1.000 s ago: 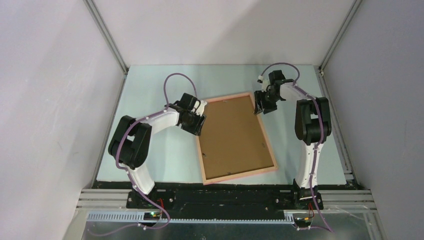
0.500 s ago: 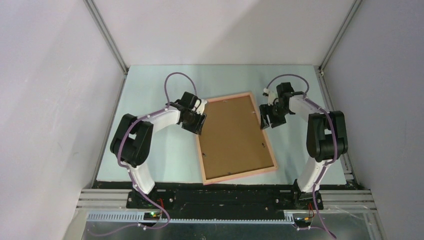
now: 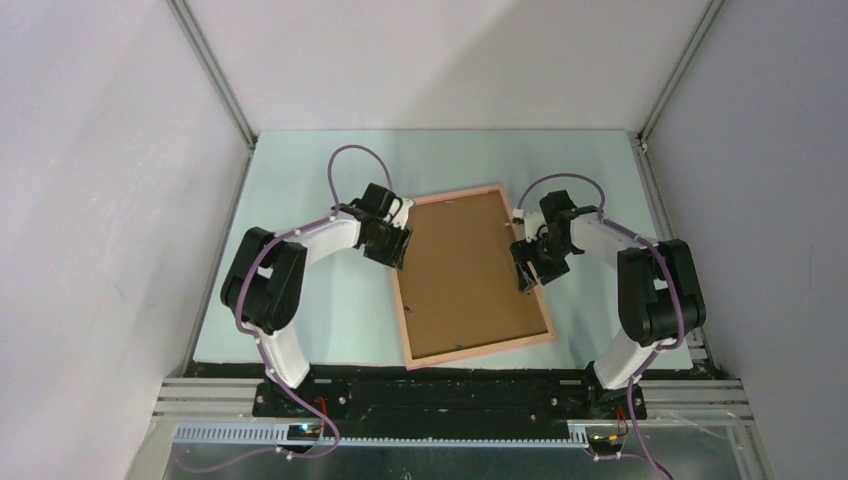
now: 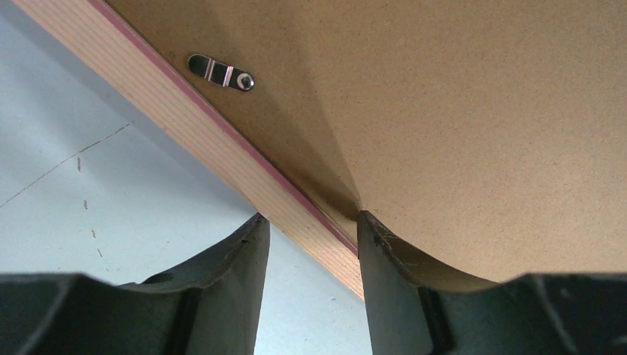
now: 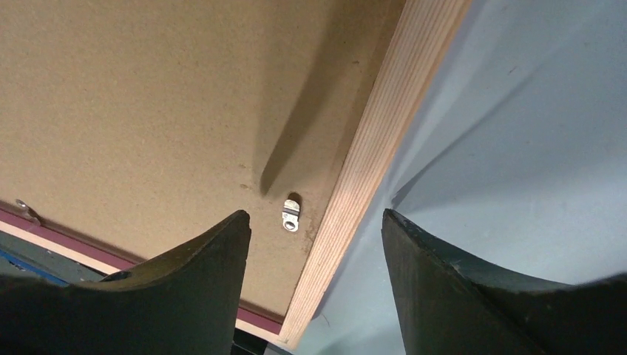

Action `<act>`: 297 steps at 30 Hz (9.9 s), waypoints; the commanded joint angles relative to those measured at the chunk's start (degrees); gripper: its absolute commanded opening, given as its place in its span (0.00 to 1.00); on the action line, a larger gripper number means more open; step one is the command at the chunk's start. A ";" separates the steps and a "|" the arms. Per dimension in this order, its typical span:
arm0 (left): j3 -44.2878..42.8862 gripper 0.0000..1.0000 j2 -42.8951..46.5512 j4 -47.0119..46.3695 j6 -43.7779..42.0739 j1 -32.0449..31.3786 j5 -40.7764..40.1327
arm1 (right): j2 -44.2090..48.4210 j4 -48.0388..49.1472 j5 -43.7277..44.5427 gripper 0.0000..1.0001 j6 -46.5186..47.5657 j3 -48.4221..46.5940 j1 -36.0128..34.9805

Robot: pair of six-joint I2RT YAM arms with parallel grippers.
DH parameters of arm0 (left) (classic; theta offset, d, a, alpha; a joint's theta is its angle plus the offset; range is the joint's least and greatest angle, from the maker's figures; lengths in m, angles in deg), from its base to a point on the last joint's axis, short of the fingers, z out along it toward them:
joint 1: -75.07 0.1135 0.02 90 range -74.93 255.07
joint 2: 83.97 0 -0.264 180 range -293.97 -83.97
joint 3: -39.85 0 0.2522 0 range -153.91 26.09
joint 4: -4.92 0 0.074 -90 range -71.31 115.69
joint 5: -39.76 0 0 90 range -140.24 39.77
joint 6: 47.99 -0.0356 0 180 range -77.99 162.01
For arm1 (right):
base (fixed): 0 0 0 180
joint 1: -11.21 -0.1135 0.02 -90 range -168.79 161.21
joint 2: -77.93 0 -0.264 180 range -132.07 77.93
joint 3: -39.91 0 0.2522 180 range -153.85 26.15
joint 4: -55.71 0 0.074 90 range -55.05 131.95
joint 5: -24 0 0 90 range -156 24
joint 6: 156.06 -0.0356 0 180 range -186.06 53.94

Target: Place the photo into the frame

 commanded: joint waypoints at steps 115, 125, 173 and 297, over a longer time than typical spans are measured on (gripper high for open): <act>-19.85 0.82 -11.85 1.66 3.69 0.91 -2.31 | -12.67 4.93 -10.06 0.00 -12.28 -9.61 15.28; -25.35 0.73 -16.60 1.67 8.45 1.66 -1.42 | -13.09 5.22 -10.56 0.00 -12.23 -9.47 15.90; -20.90 0.29 -15.36 1.15 8.86 3.12 -0.71 | -14.14 5.81 -10.88 0.00 -12.33 -9.57 15.99; -19.79 0.25 -14.43 7.04 -6.14 0.03 8.62 | -14.62 6.00 -11.94 0.00 -11.98 -9.55 15.90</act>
